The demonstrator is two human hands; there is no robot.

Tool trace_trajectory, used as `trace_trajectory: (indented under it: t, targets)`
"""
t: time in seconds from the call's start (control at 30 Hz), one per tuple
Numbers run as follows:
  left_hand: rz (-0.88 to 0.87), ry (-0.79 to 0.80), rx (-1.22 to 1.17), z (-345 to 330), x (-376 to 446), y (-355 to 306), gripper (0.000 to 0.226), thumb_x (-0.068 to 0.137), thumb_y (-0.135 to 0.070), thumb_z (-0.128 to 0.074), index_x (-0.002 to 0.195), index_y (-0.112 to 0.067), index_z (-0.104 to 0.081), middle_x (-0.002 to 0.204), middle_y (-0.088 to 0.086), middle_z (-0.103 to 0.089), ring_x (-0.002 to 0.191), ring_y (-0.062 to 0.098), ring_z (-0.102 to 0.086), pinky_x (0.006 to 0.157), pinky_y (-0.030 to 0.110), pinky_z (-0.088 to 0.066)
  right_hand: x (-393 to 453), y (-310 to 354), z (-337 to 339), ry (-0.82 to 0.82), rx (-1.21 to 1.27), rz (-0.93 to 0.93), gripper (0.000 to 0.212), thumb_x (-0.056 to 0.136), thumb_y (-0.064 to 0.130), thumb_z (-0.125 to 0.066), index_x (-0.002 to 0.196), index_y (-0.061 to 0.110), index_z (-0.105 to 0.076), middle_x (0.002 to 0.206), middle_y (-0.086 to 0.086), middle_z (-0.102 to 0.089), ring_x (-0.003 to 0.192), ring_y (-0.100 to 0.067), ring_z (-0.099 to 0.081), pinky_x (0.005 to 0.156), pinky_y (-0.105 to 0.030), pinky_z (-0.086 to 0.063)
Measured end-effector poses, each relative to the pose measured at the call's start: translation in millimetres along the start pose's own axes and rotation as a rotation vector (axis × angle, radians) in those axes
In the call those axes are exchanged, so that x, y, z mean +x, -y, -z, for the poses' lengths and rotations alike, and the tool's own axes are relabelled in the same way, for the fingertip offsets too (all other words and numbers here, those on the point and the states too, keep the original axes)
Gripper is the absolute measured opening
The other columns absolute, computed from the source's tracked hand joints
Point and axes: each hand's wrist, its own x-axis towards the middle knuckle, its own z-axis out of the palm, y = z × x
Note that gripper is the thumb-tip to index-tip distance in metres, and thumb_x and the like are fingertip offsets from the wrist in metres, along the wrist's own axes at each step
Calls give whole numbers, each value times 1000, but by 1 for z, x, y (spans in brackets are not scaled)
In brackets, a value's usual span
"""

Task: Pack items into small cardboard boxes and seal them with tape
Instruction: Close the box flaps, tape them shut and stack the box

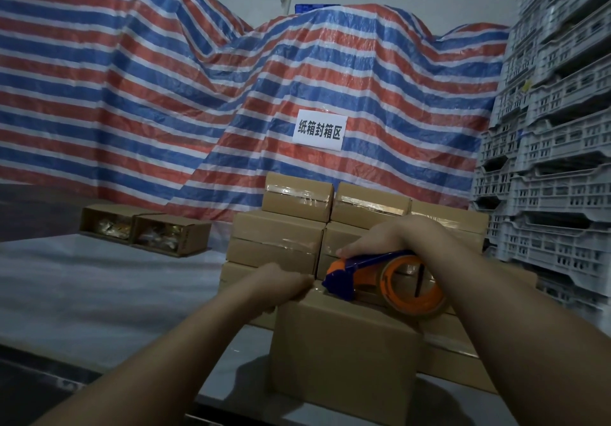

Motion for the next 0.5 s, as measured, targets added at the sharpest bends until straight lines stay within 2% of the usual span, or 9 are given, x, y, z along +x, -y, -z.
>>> trace_trajectory:
  t: [0.13,0.2,0.33,0.5]
  targets:
    - [67,59,-38,-1,2,6,47,90,-62,-51,96,-17,-63,81,2,-56,64,13,-48,51,22,-36,4,0,0,1,-11,5,53,95,70,-44,90,19,-58,46,10,-63,37,-2,-58,40,-10,-41]
    - [82,64,32,0,1,4,49,91,-65,-46,94,-19,-60,80,2,-52,64,13,-45,51,23,-36,4,-1,1,-7,-35,5,54,94,73,-43,90,20,-58,46,10,-63,39,-2,-59,43,-13,-43]
    - [84,99,156,4,-3,-2,49,94,-66,-39,89,-22,-57,79,0,-49,63,11,-42,50,21,-34,4,-1,3,-3,-50,-5,56,92,74,-44,92,20,-59,47,9,-64,38,-3,-59,40,-11,-42]
    - [109,110,158,5,-3,-2,52,94,-67,-38,92,-19,-57,78,1,-48,61,12,-40,52,23,-34,1,-10,8,-15,-24,-2,61,89,78,-42,98,20,-58,49,10,-65,41,-3,-62,41,-10,-43]
